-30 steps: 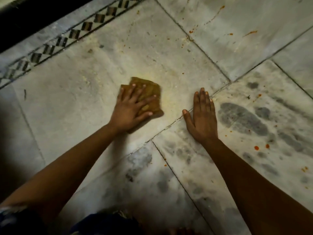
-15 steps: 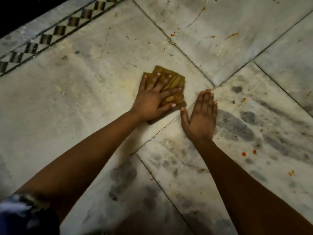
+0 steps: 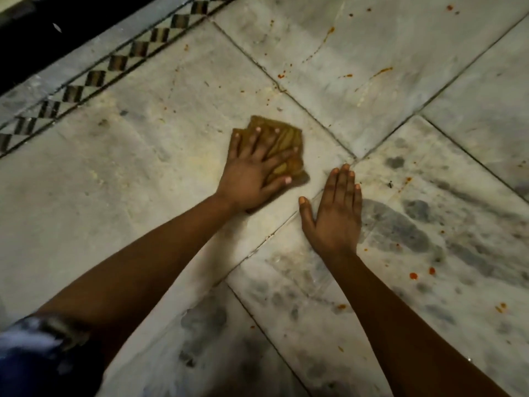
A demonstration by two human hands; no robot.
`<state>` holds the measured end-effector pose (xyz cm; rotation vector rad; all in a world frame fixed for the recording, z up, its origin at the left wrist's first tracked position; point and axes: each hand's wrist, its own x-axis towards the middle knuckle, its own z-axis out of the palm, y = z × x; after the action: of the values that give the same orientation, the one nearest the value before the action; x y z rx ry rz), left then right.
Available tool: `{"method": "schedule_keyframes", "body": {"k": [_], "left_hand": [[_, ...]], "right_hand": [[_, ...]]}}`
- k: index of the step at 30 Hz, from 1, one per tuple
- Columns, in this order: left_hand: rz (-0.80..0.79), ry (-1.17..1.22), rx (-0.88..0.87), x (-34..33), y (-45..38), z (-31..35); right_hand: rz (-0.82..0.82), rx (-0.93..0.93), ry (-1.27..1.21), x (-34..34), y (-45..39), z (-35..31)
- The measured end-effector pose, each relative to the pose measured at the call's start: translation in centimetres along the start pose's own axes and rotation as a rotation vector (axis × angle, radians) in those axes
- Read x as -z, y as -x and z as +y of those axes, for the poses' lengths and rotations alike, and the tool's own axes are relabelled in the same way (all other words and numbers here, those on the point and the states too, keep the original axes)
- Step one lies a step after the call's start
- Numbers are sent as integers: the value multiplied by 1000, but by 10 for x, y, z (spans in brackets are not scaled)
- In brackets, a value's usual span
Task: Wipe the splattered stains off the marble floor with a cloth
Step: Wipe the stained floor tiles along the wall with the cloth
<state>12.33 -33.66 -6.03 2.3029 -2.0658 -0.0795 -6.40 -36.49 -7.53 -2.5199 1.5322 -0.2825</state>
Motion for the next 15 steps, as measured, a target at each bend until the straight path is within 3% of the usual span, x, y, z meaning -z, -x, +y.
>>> {"method": "schedule_keyframes", "body": {"k": [2, 4, 11, 15], "left_hand": [[48, -39, -158, -5, 23, -20], [69, -54, -177, -5, 35, -45], [12, 82, 321, 9, -35, -65], [17, 62, 95, 6, -69, -13]], "right_hand": [[11, 16, -12, 1, 0, 1], [19, 54, -12, 3, -3, 3], [-4, 27, -10, 0, -30, -2], [7, 59, 36, -1, -33, 1]]}}
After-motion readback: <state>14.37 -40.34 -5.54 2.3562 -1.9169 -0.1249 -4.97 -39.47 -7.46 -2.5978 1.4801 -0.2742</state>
